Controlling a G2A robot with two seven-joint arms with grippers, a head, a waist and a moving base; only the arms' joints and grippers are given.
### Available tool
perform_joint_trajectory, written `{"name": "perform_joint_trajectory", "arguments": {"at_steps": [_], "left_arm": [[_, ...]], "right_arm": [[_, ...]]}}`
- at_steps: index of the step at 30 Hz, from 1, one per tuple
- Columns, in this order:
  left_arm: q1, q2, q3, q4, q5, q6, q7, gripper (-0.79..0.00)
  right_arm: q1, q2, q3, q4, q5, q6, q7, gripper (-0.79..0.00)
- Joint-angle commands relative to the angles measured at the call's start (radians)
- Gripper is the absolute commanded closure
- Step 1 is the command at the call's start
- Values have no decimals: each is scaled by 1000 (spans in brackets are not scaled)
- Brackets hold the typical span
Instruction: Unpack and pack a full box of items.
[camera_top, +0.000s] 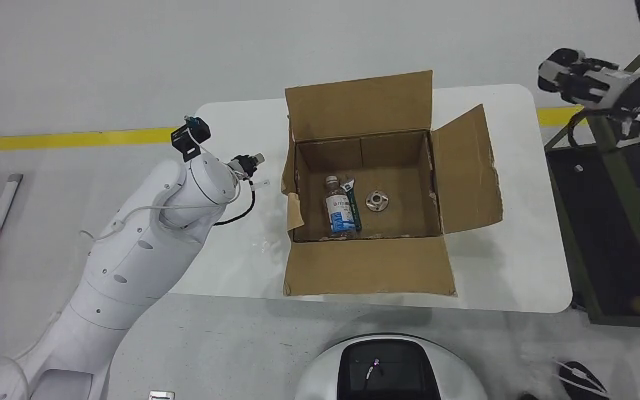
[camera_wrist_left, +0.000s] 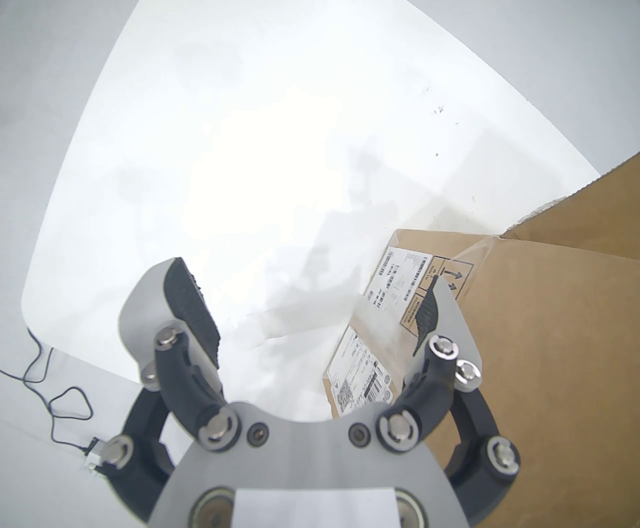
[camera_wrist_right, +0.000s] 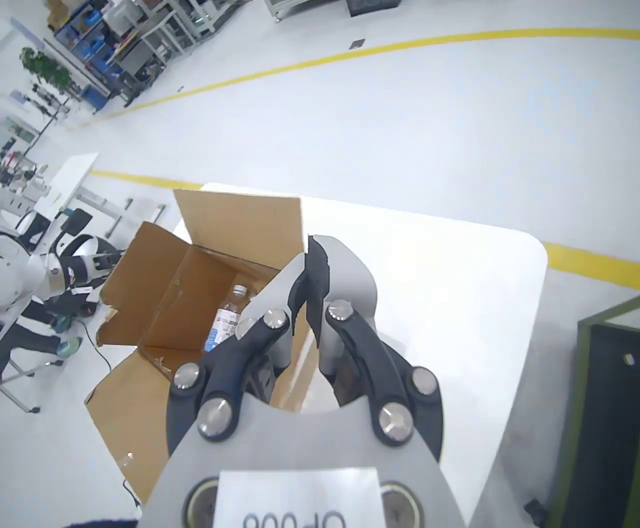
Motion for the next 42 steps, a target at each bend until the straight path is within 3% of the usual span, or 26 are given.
{"name": "perform_joint_trajectory", "arguments": {"at_steps": [1,5,10,14,21,28,34,39,40,41,42], "left_arm": [[0,0,0,0,0,0,0,-785],[0,0,0,0,0,0,0,-785],[0,0,0,0,0,0,0,-785],[0,0,0,0,0,0,0,-785],[0,0,0,0,0,0,0,-785],[0,0,0,0,0,0,0,-785],[0,0,0,0,0,0,0,-785],[48,-5,-32,-4,-62,-74,45,-785],[52,-7,-36,-10,-69,-86,53,-662],[57,-9,-39,-18,-76,-97,59,-323],[62,-13,-44,-32,-97,-120,58,-49]], "right_arm": [[-27,6,47,37,20,-4,-13,0],[-111,13,83,124,86,-4,-12,0],[-167,9,16,238,218,7,-1,0],[-140,-3,-83,344,432,-27,45,0],[-83,-13,-224,403,638,-112,114,0],[-63,-12,-326,396,640,-113,125,0],[-62,-8,-404,363,522,-52,78,0],[-72,-5,-439,320,486,-1,47,0],[-76,-3,-437,309,493,4,42,0],[-81,-1,-431,298,503,6,38,0],[-85,1,-420,286,518,8,34,0]]}}
